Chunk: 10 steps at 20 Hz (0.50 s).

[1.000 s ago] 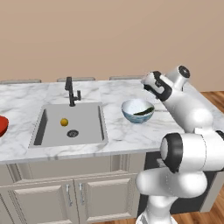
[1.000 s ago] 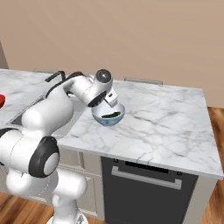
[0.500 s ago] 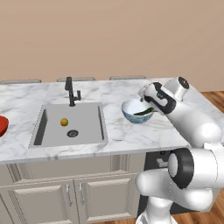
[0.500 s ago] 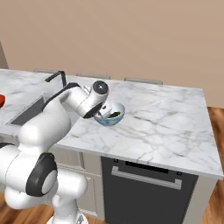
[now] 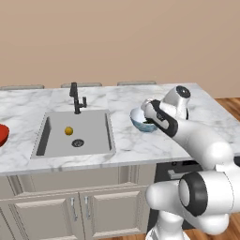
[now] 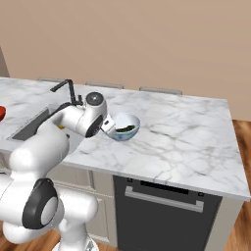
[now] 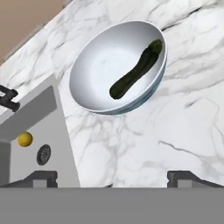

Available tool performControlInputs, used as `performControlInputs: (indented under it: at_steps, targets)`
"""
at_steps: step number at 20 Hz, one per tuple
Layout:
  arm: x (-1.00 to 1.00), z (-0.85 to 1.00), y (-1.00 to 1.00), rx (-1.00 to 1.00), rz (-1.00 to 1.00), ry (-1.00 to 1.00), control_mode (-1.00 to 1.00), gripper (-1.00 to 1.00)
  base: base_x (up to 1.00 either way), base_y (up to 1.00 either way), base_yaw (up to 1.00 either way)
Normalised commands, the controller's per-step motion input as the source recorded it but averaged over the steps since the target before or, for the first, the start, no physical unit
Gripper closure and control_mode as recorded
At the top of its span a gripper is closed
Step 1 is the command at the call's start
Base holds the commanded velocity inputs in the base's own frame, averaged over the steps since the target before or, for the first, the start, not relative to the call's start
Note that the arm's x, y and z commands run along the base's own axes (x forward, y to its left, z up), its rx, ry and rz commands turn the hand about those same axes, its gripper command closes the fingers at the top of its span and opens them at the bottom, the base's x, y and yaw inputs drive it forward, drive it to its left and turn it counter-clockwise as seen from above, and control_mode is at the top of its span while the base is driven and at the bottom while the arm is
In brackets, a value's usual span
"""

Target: Pick the squashs from the cabinet and place them in one bowl. Pick the lemon from the sink and place it in the other bowl.

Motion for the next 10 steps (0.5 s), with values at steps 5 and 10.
performControlInputs:
  at_steps: [5, 10]
  targets:
    - [-0.04, -0.01, 0.0, -0.18, 0.11, 0.05, -1.0, -1.0, 0.0, 0.0, 0.0]
    - [-0.17, -0.01, 0.0, -0.19, 0.3, 0.02, -1.0, -1.0, 0.0, 0.0, 0.0]
